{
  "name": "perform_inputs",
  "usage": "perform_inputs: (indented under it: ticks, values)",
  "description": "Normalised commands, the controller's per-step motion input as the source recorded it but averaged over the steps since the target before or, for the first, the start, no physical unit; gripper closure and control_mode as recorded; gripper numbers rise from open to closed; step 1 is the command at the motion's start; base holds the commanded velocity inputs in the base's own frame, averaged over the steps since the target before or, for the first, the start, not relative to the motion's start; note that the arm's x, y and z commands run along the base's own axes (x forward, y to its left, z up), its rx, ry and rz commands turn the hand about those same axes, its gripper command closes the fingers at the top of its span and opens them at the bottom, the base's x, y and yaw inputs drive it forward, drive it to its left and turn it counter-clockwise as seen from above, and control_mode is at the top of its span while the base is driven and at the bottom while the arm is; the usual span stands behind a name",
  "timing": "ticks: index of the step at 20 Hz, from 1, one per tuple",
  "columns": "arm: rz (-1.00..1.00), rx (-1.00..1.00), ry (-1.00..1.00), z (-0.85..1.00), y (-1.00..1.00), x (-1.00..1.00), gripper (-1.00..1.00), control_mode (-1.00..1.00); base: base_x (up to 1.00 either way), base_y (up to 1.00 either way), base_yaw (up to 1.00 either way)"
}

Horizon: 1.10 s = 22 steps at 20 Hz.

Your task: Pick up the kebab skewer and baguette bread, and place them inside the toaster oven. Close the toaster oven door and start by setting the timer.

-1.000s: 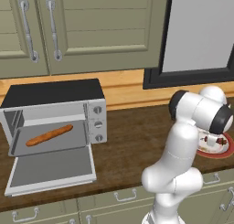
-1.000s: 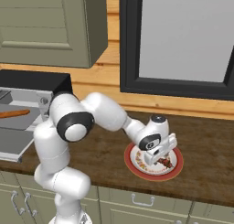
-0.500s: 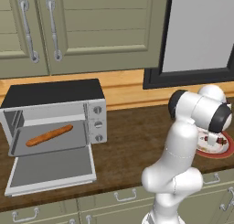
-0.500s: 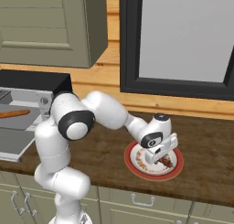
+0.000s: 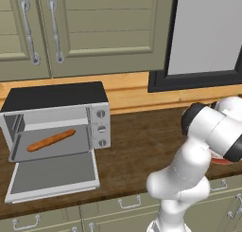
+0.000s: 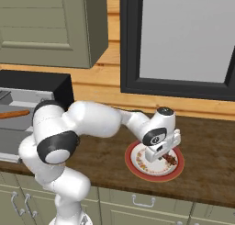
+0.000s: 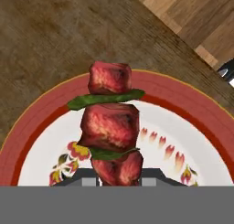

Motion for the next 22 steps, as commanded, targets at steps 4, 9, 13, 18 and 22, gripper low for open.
perform_inputs:
  ticks: [4, 9, 13, 18, 22]
  values:
    - [0.04, -0.04, 0.0, 0.66, 0.92, -0.37, 1.0, -1.0, 0.0, 0.0, 0.0]
    - [0.06, -0.03, -0.01, 0.59, 1.0, -0.17, 1.0, -1.0, 0.0, 0.0, 0.0]
    - [0.1, 0.0, -0.06, 0.51, 1.0, -0.04, 1.0, -1.0, 0.0, 0.0, 0.0]
    - [0.11, 0.0, -0.09, 0.34, 1.0, -0.11, 1.0, -1.0, 0.0, 0.0, 0.0]
    - [0.08, -0.01, -0.06, 0.16, 1.0, -0.01, 1.0, -1.0, 0.0, 0.0, 0.0]
